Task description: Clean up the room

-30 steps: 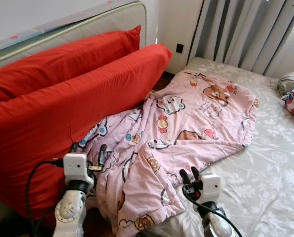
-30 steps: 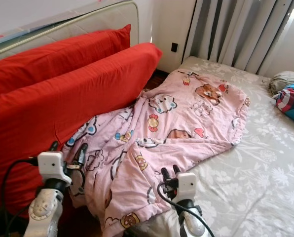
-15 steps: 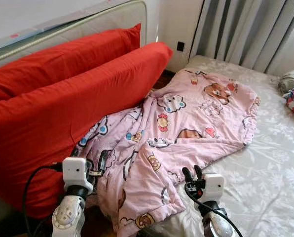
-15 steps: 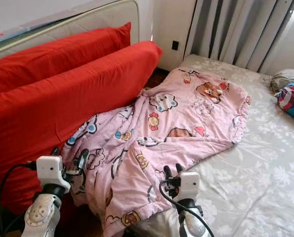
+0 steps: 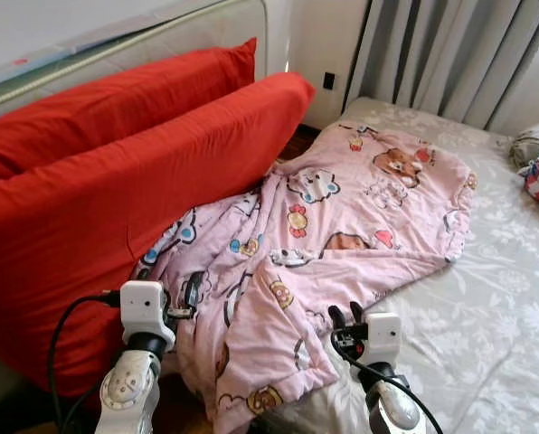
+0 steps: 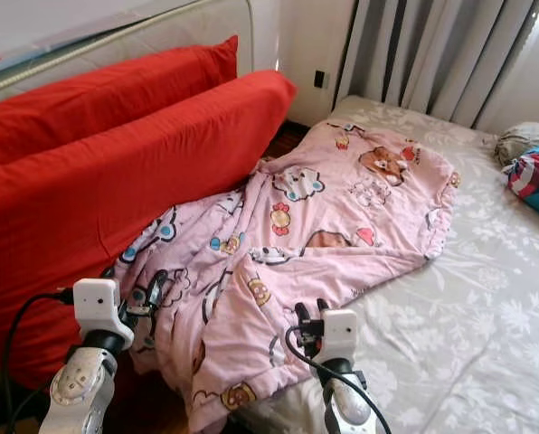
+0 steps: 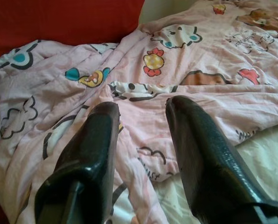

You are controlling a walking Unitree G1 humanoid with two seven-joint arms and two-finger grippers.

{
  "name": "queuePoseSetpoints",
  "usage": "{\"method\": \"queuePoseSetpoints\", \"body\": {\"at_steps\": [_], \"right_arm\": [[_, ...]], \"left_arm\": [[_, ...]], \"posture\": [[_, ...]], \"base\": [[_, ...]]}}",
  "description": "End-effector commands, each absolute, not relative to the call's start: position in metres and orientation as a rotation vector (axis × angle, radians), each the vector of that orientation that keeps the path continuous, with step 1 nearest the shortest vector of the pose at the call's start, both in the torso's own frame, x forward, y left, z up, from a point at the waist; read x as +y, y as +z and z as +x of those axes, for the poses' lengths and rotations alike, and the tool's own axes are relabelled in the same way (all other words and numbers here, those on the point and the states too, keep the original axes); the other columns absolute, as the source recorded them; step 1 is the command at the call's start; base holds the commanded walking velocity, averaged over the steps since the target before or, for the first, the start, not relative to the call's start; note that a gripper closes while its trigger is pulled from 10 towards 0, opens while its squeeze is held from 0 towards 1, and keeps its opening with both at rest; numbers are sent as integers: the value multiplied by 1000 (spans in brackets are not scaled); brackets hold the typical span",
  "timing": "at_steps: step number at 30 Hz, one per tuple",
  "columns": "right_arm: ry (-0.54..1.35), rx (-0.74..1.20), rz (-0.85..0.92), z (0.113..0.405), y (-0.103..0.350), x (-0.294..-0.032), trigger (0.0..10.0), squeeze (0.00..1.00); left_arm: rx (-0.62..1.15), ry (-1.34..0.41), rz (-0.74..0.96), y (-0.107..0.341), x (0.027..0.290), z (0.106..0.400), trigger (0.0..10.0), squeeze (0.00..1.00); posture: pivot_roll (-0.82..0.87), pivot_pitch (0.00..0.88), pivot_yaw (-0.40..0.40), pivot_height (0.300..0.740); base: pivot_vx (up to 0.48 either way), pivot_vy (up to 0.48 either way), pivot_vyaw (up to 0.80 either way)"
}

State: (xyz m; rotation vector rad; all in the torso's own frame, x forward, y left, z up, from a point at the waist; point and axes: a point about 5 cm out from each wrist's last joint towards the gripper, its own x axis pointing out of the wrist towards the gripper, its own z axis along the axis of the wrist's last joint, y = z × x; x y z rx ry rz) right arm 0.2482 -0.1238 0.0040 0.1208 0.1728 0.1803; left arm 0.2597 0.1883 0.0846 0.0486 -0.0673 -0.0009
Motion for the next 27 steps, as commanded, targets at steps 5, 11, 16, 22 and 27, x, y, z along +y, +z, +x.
{"method": "queuePoseSetpoints", "body": {"at_steps": [5, 11, 16, 22, 27], "right_arm": [[178, 175, 124, 247, 4, -124, 10000, 0], [181, 174, 123, 249, 4, -124, 10000, 0], [180, 213, 129, 249, 0, -123, 10000, 0], [187, 180, 129, 250, 3, -123, 10000, 0], [184, 187, 121, 250, 3, -124, 10000, 0]], "left_arm": [[-47, -8, 40, 84, 185, 262, 10000, 0], [-39, -7, 40, 83, 185, 264, 10000, 0], [-32, -5, 39, 83, 184, 264, 10000, 0], [-29, -6, 38, 82, 184, 265, 10000, 0], [-23, -7, 36, 82, 184, 265, 10000, 0]], "posture": [[-31, 56, -37, 675], [-30, 49, -36, 675], [-30, 49, -36, 665], [-29, 48, -36, 645], [-28, 48, -36, 645]], "base": [[0, 0, 0], [0, 0, 0], [0, 0, 0], [0, 0, 0], [0, 0, 0]]}}
